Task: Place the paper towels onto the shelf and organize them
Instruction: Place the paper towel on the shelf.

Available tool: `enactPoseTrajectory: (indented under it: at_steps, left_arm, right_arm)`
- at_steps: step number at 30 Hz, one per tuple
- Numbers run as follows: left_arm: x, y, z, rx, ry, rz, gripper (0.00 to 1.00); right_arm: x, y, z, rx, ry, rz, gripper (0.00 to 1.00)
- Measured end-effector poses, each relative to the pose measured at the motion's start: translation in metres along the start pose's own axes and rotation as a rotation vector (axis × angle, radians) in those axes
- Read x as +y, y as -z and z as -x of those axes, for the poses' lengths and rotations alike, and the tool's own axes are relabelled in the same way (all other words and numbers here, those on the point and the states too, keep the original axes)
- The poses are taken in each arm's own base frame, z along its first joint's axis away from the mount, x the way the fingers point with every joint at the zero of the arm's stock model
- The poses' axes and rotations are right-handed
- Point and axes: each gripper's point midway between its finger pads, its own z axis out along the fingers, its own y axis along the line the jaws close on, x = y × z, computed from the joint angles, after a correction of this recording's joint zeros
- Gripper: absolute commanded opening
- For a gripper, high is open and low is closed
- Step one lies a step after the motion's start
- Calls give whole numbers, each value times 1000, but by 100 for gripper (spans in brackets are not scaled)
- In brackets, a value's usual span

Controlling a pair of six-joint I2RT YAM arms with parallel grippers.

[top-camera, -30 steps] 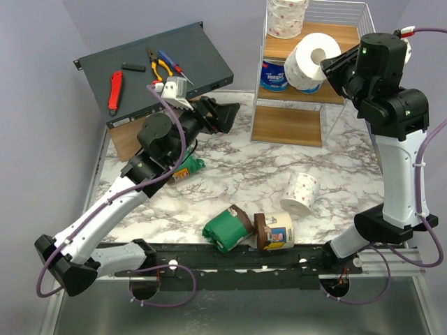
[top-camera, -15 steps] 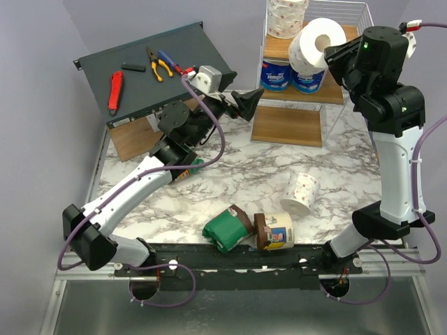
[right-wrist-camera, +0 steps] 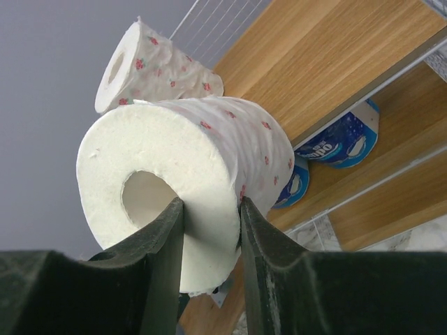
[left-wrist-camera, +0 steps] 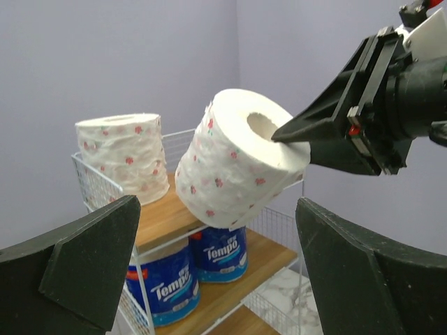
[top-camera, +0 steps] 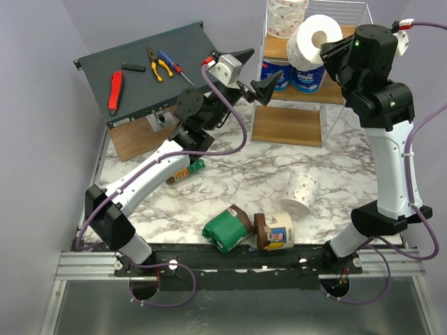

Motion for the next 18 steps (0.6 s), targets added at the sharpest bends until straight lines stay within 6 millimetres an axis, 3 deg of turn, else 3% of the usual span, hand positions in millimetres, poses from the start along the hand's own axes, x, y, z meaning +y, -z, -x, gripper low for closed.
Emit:
enactPoseTrajectory:
  at_steps: [5, 18]
  left_arm:
    - [-2, -14, 8, -43, -32, -13, 99]
    - [-13, -16, -21, -5, -22, -32, 99]
  right_arm:
    - [0, -4, 3, -27, -7, -6, 1]
    - [-2, -21, 2, -77, -16, -24, 1]
